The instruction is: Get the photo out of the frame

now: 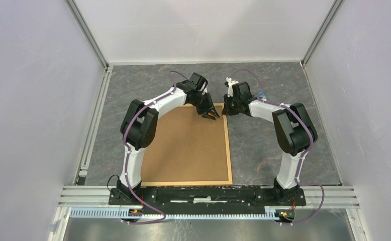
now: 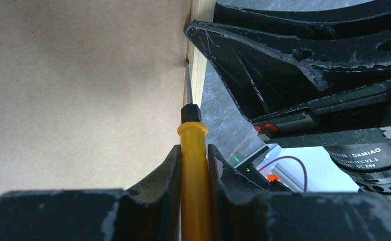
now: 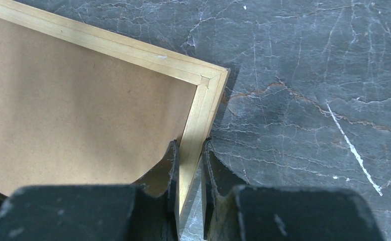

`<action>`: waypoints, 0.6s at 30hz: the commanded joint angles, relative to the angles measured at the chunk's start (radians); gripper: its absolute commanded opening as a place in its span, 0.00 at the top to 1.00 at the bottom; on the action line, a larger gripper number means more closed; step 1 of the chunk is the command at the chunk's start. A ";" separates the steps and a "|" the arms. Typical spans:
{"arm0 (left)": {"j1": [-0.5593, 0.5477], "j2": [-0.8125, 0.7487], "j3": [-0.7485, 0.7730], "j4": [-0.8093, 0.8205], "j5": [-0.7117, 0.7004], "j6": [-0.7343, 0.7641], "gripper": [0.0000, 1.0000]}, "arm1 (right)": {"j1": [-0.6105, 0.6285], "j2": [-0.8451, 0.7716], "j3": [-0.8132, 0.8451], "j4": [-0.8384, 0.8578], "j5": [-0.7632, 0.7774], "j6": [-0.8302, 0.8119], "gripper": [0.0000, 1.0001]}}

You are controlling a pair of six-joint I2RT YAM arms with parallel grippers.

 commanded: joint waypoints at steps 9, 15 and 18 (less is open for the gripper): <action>-0.111 0.038 0.191 0.152 0.079 0.042 0.98 | 0.116 0.092 -0.091 -0.156 -0.099 0.003 1.00; -0.148 0.054 0.271 0.169 0.059 0.073 0.98 | 0.127 0.099 -0.095 -0.155 -0.102 0.013 1.00; -0.162 0.060 0.301 0.158 0.030 0.088 0.98 | 0.132 0.103 -0.096 -0.156 -0.103 0.017 1.00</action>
